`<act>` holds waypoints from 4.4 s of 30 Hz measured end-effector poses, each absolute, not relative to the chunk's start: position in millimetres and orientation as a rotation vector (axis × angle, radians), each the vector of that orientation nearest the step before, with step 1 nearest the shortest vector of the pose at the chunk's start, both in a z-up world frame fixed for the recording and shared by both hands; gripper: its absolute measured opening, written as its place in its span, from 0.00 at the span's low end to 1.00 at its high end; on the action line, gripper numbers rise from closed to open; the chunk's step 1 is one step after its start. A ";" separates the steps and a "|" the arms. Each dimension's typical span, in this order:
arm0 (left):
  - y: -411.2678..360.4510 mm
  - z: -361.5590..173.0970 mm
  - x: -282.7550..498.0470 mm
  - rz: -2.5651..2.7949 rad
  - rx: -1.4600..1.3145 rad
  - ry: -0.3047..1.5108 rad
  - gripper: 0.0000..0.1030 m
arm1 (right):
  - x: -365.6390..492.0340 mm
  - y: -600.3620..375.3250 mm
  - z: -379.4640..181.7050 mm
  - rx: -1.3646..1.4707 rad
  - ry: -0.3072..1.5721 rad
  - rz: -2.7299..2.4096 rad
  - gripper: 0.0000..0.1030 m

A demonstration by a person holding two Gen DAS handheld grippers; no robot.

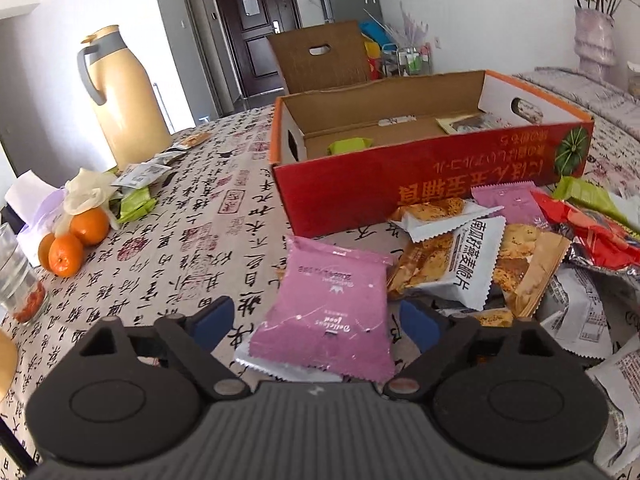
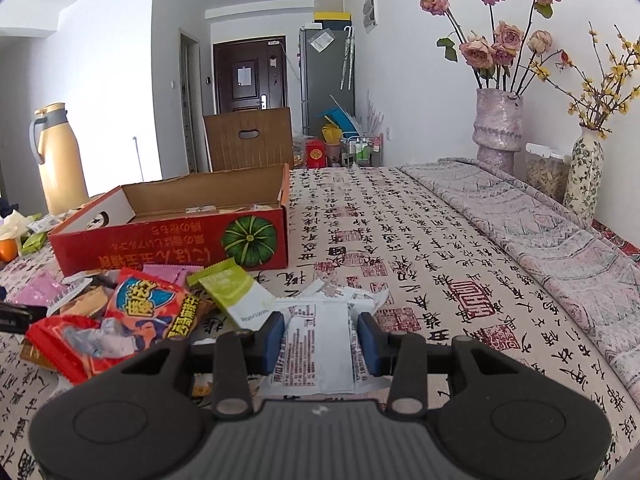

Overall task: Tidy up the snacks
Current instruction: 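Grasp the pink packet with the left tool while the right tool grasps a white packet, then carry the pink and white packets into the box and open both tools, then withdraw both tools from the box back over the snack pile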

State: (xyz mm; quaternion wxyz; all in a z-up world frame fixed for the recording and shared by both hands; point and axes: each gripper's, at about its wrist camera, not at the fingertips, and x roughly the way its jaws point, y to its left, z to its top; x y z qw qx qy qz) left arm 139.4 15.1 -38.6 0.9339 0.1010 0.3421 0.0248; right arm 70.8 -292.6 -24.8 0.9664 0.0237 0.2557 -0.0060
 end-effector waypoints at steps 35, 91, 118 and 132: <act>17.5 12.0 117.4 -0.019 0.078 0.540 0.60 | 77.6 -281.4 -10.5 0.046 0.461 0.022 0.38; 0.0 13.7 249.9 0.021 -0.061 0.460 1.00 | 259.7 -210.7 2.4 0.033 0.451 0.184 0.59; -3.3 20.7 242.3 0.022 -0.068 0.419 1.00 | 251.9 -221.5 9.0 0.085 0.398 0.133 1.00; 11.3 38.8 214.6 0.076 -0.101 0.438 1.00 | 232.1 -228.9 21.6 0.071 0.391 0.101 1.00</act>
